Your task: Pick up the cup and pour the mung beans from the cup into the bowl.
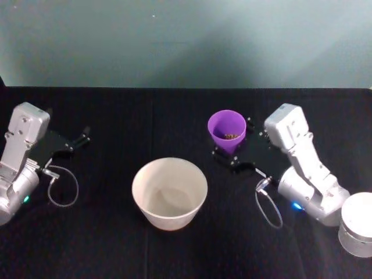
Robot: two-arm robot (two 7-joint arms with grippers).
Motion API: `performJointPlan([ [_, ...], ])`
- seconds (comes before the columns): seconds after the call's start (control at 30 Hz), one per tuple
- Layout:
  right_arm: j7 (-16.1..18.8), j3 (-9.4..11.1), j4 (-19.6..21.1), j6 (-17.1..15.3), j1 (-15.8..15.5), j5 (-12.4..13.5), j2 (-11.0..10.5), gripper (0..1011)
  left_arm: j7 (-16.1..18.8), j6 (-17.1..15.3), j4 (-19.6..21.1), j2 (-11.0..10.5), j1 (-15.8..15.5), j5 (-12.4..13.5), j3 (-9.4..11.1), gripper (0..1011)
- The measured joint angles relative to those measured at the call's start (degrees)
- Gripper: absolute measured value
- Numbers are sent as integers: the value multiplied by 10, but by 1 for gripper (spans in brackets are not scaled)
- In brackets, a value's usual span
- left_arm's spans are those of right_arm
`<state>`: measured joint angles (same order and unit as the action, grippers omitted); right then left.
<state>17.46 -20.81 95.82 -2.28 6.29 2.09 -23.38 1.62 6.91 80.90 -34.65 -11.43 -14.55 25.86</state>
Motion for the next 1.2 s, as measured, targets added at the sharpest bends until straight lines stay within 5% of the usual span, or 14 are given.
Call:
performJointPlan([
  [1.07,-25,-87,66,-67,15,-281,-11,724,0,0,0,0,0,0,0,1000],
  [1.17,-25,-89,67,-70,16,-288,-11,724,0,0,0,0,0,0,0,1000],
  [1.2,-24,-98,71,-77,17,-312,-11,724,0,0,0,0,0,0,0,1000],
])
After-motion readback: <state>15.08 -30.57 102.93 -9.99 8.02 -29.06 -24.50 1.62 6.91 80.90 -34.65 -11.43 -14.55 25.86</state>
